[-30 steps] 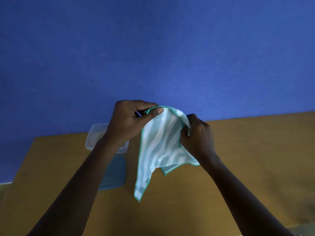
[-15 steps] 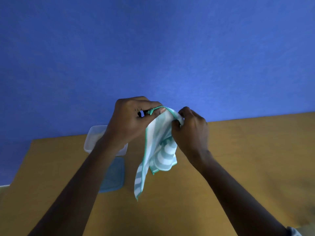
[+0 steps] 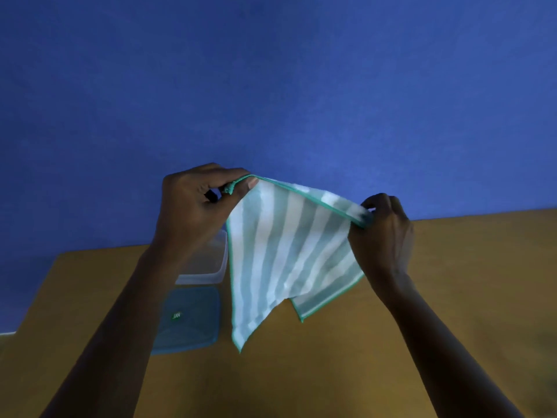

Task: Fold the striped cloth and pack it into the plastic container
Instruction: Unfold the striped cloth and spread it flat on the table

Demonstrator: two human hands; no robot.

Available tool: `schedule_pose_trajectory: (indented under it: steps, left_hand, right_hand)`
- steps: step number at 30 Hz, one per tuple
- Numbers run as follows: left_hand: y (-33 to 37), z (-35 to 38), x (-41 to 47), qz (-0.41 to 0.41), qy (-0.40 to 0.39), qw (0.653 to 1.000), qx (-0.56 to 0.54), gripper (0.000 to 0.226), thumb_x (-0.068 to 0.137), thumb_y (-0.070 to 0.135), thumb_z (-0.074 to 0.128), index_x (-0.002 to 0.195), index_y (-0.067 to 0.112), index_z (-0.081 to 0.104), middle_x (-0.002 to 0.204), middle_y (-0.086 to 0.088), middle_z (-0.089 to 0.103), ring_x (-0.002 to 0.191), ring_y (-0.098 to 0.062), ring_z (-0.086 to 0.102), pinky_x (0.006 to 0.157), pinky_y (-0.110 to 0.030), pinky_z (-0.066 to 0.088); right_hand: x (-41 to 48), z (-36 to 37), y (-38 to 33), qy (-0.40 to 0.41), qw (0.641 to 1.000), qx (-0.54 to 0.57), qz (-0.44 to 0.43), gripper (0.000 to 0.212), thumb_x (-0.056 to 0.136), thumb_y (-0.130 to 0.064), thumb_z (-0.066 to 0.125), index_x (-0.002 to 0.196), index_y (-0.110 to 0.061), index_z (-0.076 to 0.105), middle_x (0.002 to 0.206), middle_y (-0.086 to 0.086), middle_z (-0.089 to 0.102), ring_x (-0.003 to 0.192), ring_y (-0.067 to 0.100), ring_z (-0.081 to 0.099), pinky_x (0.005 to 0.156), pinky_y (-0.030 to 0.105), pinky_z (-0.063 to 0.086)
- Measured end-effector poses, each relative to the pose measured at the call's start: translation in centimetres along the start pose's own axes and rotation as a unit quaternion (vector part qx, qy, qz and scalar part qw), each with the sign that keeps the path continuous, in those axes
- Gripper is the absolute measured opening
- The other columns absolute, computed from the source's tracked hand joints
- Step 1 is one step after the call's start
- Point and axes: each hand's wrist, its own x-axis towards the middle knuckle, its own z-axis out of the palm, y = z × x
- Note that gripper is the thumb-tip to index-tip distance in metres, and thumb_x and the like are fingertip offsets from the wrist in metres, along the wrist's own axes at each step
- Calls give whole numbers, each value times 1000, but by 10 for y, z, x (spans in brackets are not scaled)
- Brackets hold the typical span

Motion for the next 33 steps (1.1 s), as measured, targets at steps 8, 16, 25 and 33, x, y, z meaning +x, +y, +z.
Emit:
schedule_pose_trajectory:
  steps: [8, 16, 25, 33]
  left_hand:
    - [-27, -10, 4, -67, 70, 994, -54, 18, 88, 34, 76, 101, 22, 79, 86, 3, 77, 73, -27, 69, 64, -35, 53]
    - [-42, -12, 7, -86, 44, 993, -71, 23, 89, 44, 72, 105, 28, 78, 63, 23, 65, 43, -2, 37, 44, -24, 37]
    - [-50, -5, 22, -134, 37, 981, -138, 9, 87, 33, 76, 96, 33, 75, 85, 15, 75, 57, -1, 60, 53, -25, 53]
    - [-68, 18, 42, -168, 27, 963, -207, 15, 92, 21, 70, 95, 34, 77, 74, 13, 73, 62, -5, 61, 59, -22, 59]
  right_hand:
    - [36, -34, 32, 21, 983, 137, -119, 2, 89, -14, 75, 88, -14, 76, 78, 4, 75, 67, 23, 67, 58, 36, 50]
    - [55, -52, 44, -121, 933, 328, -81, 16, 89, -6, 73, 102, -14, 78, 91, -14, 77, 84, -3, 69, 68, 16, 50]
    - [76, -46, 61, -171, 851, 496, -30, 18, 95, -10, 65, 109, -4, 76, 83, 14, 71, 57, 27, 57, 57, 36, 53]
    - [99, -16, 61, -170, 762, 619, 84, 34, 92, 9, 57, 96, -16, 80, 94, 3, 77, 90, 23, 72, 83, 38, 62]
